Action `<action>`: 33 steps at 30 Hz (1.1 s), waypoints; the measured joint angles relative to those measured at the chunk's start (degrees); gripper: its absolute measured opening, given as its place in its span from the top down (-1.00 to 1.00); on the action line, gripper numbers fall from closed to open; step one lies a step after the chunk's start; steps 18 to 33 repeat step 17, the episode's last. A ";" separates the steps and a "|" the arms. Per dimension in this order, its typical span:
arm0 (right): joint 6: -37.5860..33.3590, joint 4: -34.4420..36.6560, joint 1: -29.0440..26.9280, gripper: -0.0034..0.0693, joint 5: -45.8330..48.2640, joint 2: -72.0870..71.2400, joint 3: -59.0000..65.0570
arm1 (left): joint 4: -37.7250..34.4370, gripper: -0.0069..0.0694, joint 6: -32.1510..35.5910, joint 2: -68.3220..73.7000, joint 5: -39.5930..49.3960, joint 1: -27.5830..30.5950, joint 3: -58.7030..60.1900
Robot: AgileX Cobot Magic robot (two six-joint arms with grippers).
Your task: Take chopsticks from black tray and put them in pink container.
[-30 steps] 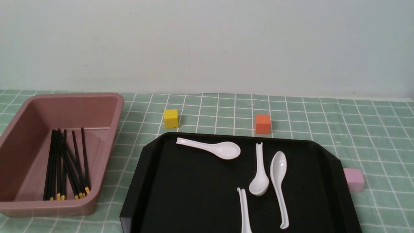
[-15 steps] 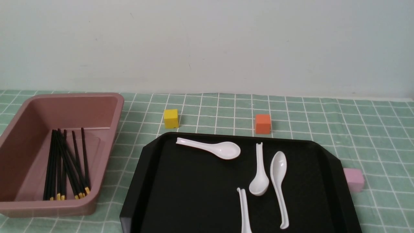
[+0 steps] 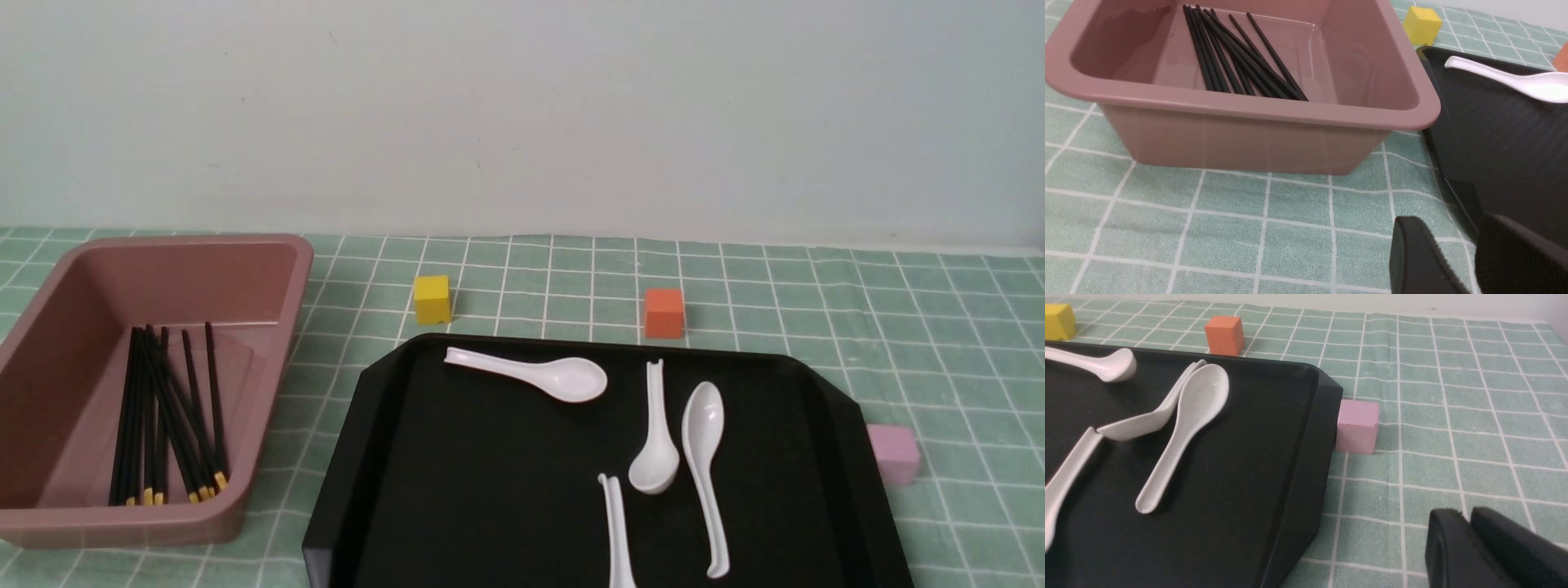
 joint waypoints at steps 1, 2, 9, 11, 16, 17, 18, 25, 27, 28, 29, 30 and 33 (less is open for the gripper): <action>0.00 0.00 0.00 0.64 0.00 0.00 0.00 | 0.00 0.19 0.00 0.00 0.00 0.00 0.00; 0.00 0.00 0.00 0.64 0.00 0.00 0.00 | 0.00 0.19 0.00 0.00 0.00 0.00 0.00; 0.00 0.07 0.00 0.62 0.06 0.00 0.00 | 0.00 0.19 0.00 0.00 0.00 0.00 0.00; 0.00 0.07 0.00 0.62 0.06 0.00 0.00 | 0.00 0.19 0.00 0.00 0.00 0.00 0.00; 0.00 0.07 0.00 0.60 0.06 0.00 0.00 | 0.00 0.19 0.00 0.00 0.00 0.00 0.00; 0.00 0.07 0.00 0.60 0.06 0.00 0.00 | 0.00 0.19 0.00 0.00 0.00 0.00 0.00; 0.00 0.07 0.00 0.60 0.06 0.00 0.00 | 0.00 0.19 0.00 0.00 0.00 0.00 0.00; 0.00 0.07 0.00 0.60 0.06 0.00 0.00 | 0.00 0.19 0.00 0.00 0.00 0.00 0.00; 0.00 0.07 0.00 0.60 0.06 0.00 0.00 | 0.00 0.19 0.00 0.00 0.00 0.00 0.00; 0.00 0.07 0.00 0.60 0.06 0.00 0.00 | 0.00 0.19 0.00 0.00 0.00 0.00 0.00; 0.00 0.07 0.00 0.60 0.06 0.00 0.00 | 0.00 0.19 0.00 0.00 0.00 0.00 0.00; 0.00 0.07 0.00 0.60 0.06 0.00 0.00 | 0.00 0.19 0.00 0.00 0.00 0.00 0.00; 0.00 0.07 0.00 0.60 0.06 0.00 0.00 | 0.00 0.19 0.00 0.00 0.00 0.00 0.00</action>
